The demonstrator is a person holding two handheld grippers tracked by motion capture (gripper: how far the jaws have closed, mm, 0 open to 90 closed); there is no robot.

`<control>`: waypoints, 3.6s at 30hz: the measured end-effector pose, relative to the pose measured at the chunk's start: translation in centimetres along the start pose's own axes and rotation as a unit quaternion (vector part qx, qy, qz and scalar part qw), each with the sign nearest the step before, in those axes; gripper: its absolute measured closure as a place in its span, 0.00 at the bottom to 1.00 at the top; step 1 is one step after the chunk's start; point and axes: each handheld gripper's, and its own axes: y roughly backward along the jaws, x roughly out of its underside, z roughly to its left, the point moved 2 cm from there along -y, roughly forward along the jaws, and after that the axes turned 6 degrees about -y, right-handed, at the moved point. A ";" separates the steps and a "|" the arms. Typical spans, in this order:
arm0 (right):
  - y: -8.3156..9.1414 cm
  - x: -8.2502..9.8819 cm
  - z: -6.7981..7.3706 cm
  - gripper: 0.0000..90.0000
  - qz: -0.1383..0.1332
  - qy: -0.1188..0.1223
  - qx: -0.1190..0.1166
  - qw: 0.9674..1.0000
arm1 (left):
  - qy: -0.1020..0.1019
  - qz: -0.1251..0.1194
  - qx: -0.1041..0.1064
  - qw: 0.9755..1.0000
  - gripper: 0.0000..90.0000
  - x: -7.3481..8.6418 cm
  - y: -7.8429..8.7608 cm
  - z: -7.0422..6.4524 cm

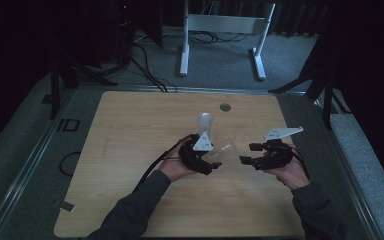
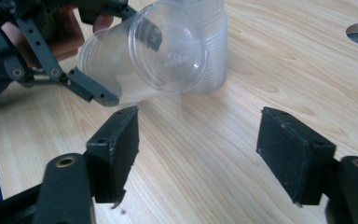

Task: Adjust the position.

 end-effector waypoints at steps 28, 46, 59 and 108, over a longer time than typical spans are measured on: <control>-0.2 -1.5 1.6 0.37 0.112 0.106 0.043 0.987 | -0.027 0.019 0.014 0.999 0.33 0.0 0.2 -0.3; -0.7 -2.4 2.8 0.37 0.162 0.162 0.040 0.973 | -0.050 0.035 0.030 0.998 0.33 -0.3 0.0 -0.7; -1.3 -2.9 3.6 0.36 0.204 0.197 0.040 0.958 | -0.071 0.055 0.042 0.995 0.34 0.0 -0.4 -1.1; -4.7 -2.0 5.3 0.35 0.293 0.249 0.007 0.923 | -0.164 0.105 0.051 0.980 0.33 -0.5 -1.2 -3.3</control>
